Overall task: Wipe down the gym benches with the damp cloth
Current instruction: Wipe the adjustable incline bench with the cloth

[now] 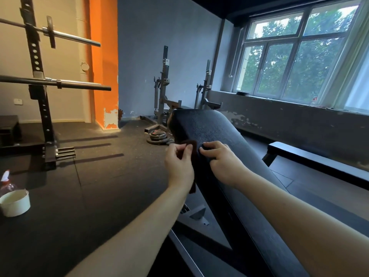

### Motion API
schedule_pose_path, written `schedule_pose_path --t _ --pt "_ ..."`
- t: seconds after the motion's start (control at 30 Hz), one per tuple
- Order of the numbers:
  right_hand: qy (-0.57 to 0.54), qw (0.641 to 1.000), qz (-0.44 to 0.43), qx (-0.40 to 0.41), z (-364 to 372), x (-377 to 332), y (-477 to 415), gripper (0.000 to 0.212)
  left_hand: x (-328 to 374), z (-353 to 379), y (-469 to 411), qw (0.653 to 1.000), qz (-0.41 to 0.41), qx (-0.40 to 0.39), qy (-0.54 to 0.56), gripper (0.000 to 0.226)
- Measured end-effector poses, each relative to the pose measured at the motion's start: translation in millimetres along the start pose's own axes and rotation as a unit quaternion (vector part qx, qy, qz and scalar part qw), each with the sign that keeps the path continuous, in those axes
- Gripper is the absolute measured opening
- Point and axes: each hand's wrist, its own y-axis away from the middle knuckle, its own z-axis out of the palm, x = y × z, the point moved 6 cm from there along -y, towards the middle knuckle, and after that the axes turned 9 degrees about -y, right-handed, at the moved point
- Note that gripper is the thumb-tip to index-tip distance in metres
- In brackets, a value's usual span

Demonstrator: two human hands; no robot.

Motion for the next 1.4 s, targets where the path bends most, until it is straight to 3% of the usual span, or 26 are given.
schedule_pose_path --t 0.17,0.27,0.47,0.8,1.0,1.2,1.4 --pt "-0.009 1.000 -0.005 0.027 -17.2 -2.6 7.5 0.059 -6.5 1.5 45.4 1.000 0.011 -0.012 0.002 0.012" --pt "0.029 0.997 -0.014 0.073 -26.4 -2.2 26.5 0.056 6.2 6.7 15.7 1.000 -0.003 -0.024 0.005 0.010" --pt "0.048 0.997 -0.020 0.050 -10.2 5.2 49.4 0.054 20.5 -0.1 -36.0 0.999 -0.022 0.032 -0.005 0.012" --pt "0.028 0.999 -0.010 0.020 -13.0 13.8 44.9 0.059 -2.6 2.1 80.2 0.996 0.076 -0.046 -0.002 0.012" --pt "-0.020 0.998 0.004 0.065 -25.0 10.2 52.4 0.058 7.5 1.8 39.7 0.991 0.119 -0.047 -0.030 0.010" --pt "0.020 0.995 0.019 0.100 -30.4 19.2 79.3 0.052 5.0 -2.4 36.0 0.988 0.130 -0.058 -0.053 0.005" --pt "0.006 0.990 0.049 0.133 -31.4 23.9 112.2 0.045 -1.0 -12.3 36.2 0.967 0.196 -0.116 -0.111 0.024"
